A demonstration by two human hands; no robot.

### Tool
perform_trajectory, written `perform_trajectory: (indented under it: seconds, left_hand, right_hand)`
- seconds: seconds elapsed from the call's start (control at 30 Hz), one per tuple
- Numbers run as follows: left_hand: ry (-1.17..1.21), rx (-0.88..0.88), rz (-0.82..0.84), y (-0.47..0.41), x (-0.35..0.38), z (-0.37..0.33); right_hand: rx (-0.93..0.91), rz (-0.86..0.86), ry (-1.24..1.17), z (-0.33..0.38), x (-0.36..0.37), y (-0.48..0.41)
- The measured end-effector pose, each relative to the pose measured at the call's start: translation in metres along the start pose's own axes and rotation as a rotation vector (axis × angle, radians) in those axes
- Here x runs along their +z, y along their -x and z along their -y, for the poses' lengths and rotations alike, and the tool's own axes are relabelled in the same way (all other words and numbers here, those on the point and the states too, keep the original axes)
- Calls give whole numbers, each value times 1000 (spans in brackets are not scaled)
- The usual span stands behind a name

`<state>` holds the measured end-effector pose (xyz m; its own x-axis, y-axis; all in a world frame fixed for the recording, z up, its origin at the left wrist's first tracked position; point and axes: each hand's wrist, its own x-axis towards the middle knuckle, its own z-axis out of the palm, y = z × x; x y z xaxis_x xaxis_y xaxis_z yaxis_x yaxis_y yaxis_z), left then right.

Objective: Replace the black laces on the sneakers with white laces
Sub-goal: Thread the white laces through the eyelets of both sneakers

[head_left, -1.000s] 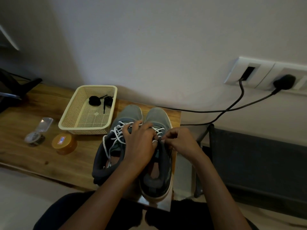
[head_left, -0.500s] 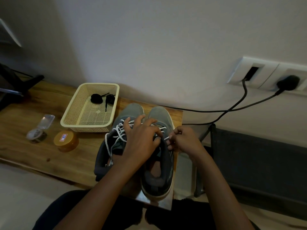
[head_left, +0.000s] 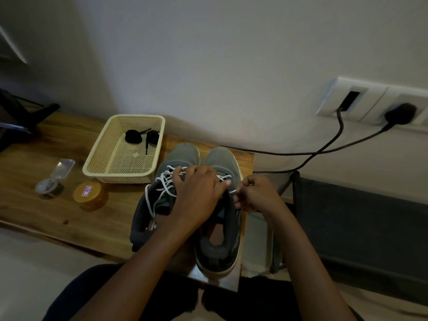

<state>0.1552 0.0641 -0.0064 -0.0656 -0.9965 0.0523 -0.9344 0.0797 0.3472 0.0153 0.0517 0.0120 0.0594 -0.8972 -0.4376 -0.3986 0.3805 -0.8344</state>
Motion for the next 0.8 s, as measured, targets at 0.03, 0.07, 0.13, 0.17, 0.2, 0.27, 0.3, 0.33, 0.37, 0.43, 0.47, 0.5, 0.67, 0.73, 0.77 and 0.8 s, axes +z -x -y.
perform_trajectory:
  seconds: [0.03,0.07,0.13,0.17,0.2,0.27,0.3,0.33,0.37,0.43,0.47,0.5,0.67,0.73,0.77,0.8]
  left_hand:
    - [66,-17,-40,-1,0,0]
    - [172,-40,-87,-3,0,2]
    - [480,-102,-216,-7,-4,4]
    - [643,-155,-266,-9,-8,5]
    - [781,-214,-278,-10,-13,4]
    - [894,-254,-224,-12,-20,6]
    - [847,-210,-212,-13,-21,8]
    - [774,-143,-213,-13,-21,11]
    - [691,-63,-215,-13,-22,13]
    - [514,57,-133,-10,-25,13]
    - [402,102,-53,-7,-25,13]
    - [285,141,29,-4,-25,13]
    - [68,172,140,0,-17,14]
    - [57,161,128,0,-17,12]
    - [55,159,124,-1,-17,12]
    - [55,158,121,-1,-18,12]
  right_hand:
    - [-1,3,10,-1,0,0]
    - [2,5,14,-1,1,-1]
    - [7,5,10,-3,1,-2]
    - [10,4,13,-3,1,-3]
    - [12,5,23,-3,1,-4]
    - [9,6,63,-4,2,-5]
    - [6,5,92,-4,2,-6]
    - [5,3,118,-5,2,-7]
    - [4,2,138,-5,2,-7]
    - [12,15,151,-6,1,-8]
    - [17,22,152,-7,0,-8]
    - [18,25,159,-7,0,-8]
    - [23,32,182,-4,-1,-6]
    - [47,38,148,-3,-4,-5]
    - [60,33,123,-3,-7,-5]
    - [71,17,105,-3,-9,-5]
